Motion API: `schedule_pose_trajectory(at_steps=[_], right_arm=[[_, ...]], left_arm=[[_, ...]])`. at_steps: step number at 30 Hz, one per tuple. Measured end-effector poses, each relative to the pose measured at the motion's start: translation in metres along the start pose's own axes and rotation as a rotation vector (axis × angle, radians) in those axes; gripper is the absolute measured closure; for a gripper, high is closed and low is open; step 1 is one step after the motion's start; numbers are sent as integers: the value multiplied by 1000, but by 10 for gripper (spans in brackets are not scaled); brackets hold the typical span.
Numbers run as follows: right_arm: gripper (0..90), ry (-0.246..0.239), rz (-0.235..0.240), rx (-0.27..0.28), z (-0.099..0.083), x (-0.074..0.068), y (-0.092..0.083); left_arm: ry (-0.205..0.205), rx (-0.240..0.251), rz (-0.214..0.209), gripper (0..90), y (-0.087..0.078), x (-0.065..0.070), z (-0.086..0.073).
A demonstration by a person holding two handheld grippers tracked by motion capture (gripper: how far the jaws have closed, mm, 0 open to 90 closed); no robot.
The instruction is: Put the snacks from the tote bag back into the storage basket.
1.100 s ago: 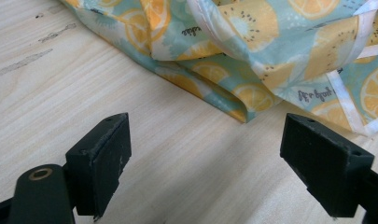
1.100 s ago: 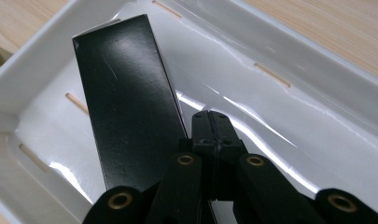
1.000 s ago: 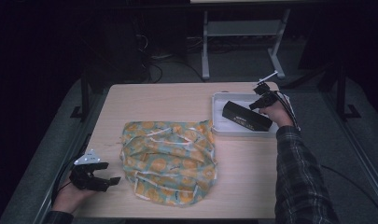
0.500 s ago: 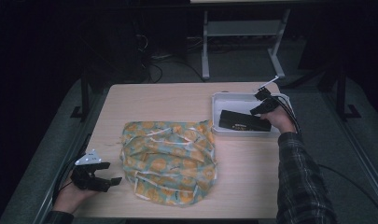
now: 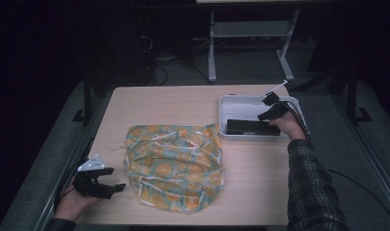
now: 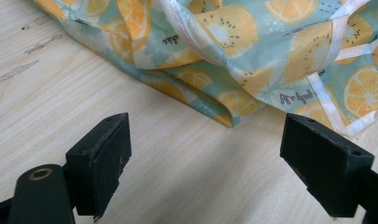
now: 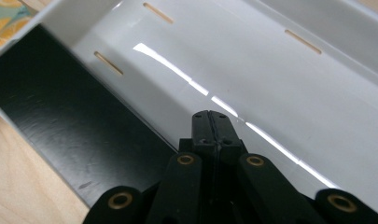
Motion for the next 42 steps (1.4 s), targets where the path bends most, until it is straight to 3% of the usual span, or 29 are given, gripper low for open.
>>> schedule_pose_trajectory(at_steps=[6,10,13,14,17,23,29,42], right_arm=[[894,-1,-3,0,-2,0,0],[869,10,-14,37,1,-1,-7],[803,7,-14,57,1,-3,-12],[769,8,-16,64,1,-4,-14],[650,25,-21,82,0,-7,-21],[479,4,-17,119,-1,-22,-36],[399,-10,-17,153,-7,-41,-45],[327,-42,-35,212,-35,-74,-46]], left_arm=[[6,-1,0,158,0,0,0],[-3,3,-4,158,1,0,0],[-5,10,-13,158,1,-1,0],[-25,15,-25,158,1,0,0],[-13,5,-26,158,2,0,-1],[-14,8,-17,156,0,-2,-1],[-23,12,-12,155,-1,-3,-1],[-19,4,14,155,-2,-2,0]])
Point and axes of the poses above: each handheld gripper's, and its own axes: y roughly forward along the jaws, z roughly out of its top, x roughly to its right, the point moved 7 cm from there along y, roughly forward along the jaws, and after that the axes turned 15 degrees about -x, right-handed, at the moved point
